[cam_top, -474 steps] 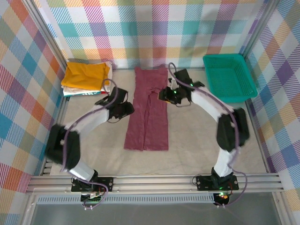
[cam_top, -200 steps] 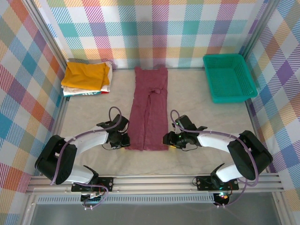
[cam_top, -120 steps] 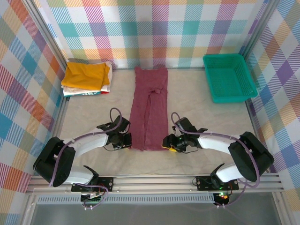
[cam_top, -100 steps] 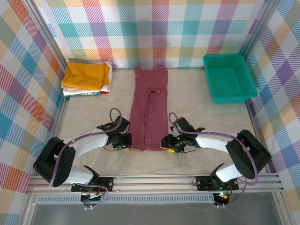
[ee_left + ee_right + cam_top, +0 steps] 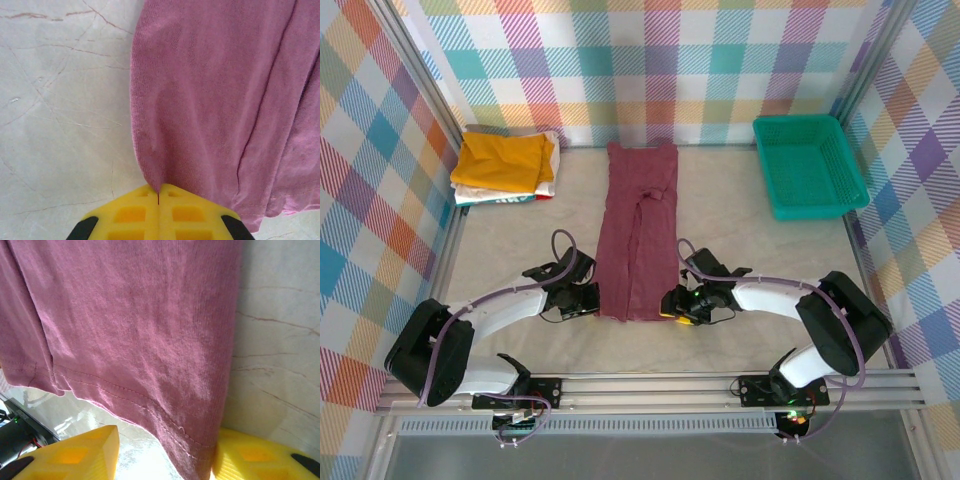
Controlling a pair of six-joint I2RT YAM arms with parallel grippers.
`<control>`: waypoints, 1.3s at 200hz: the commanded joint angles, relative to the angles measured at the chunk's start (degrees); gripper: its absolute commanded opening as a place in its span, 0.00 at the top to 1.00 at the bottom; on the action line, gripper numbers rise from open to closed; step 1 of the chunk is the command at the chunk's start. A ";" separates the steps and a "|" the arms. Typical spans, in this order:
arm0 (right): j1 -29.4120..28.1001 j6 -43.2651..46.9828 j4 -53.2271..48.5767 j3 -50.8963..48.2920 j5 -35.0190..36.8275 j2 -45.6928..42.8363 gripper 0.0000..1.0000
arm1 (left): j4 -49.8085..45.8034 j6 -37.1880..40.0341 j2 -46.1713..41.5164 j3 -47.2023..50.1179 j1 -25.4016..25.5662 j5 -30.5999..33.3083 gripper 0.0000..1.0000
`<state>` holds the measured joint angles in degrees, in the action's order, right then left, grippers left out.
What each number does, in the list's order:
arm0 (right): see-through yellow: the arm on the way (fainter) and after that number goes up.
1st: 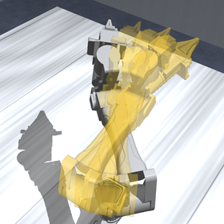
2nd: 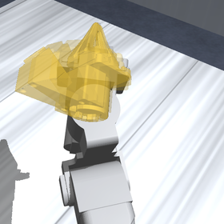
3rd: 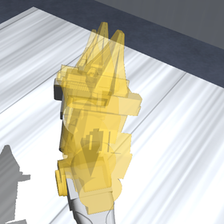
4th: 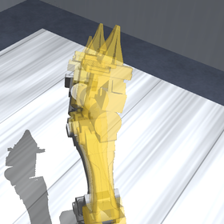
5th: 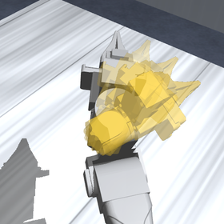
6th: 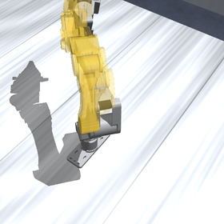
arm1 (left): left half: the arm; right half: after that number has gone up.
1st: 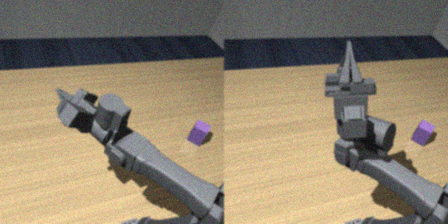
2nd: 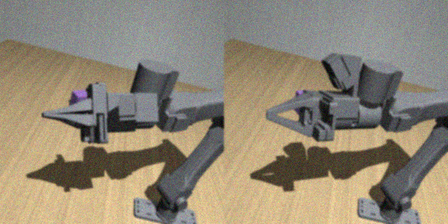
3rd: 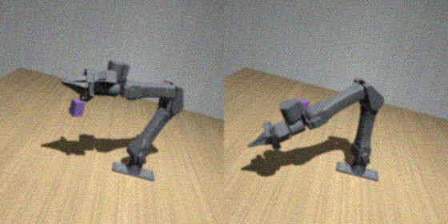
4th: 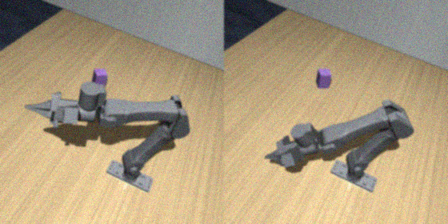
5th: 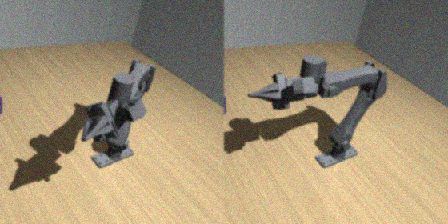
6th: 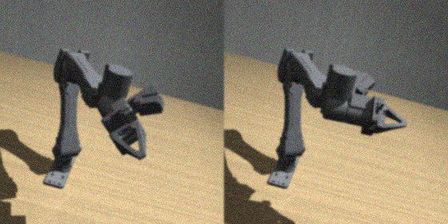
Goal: Fold and stack the t-shirts
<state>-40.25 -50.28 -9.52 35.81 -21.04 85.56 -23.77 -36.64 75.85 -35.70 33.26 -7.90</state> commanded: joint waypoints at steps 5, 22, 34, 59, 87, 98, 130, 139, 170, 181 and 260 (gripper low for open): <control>0.41 0.41 -3.00 0.84 3.50 0.55 0.60 | -0.79 0.04 -0.17 1.03 0.32 0.60 1.00; 0.39 1.19 -2.25 1.65 2.85 1.16 0.68 | -0.91 0.12 -0.40 0.84 0.32 0.81 1.00; 0.44 1.50 -2.49 1.92 2.93 1.29 0.76 | -0.78 -0.03 -0.85 0.49 0.32 0.74 1.00; 0.40 1.96 -2.86 1.98 2.32 0.05 0.95 | -0.92 0.02 -2.56 0.02 0.32 0.78 1.00; 0.43 3.88 -5.86 2.31 3.61 -4.15 1.00 | -0.20 0.11 -5.24 0.37 0.36 -1.43 1.00; 0.44 4.61 -6.20 2.10 4.37 -6.37 1.00 | -0.96 0.34 -6.78 -0.16 0.58 -3.19 1.00; 0.41 4.94 -6.78 1.86 2.94 -12.00 1.00 | -10.28 1.25 -13.75 -4.28 1.35 0.72 1.00; 0.35 4.95 -7.17 1.82 2.93 -13.73 1.00 | -11.10 0.87 -16.32 -4.63 1.46 1.39 1.00; 0.35 4.99 -8.94 0.78 3.58 -17.08 1.00 | -8.39 -2.32 -19.82 -0.57 1.79 -0.30 1.00; 0.19 4.19 -8.05 -0.79 2.53 -17.14 1.00 | -6.44 -3.54 -19.61 2.10 2.51 -1.23 1.00; -5.19 -0.26 -11.50 -8.02 3.66 -22.34 1.00 | -9.46 -11.35 -23.78 6.26 11.53 1.50 1.00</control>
<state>-45.17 -48.56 -18.00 28.53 -18.24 67.31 -30.26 -44.91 55.16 -28.23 43.51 -7.84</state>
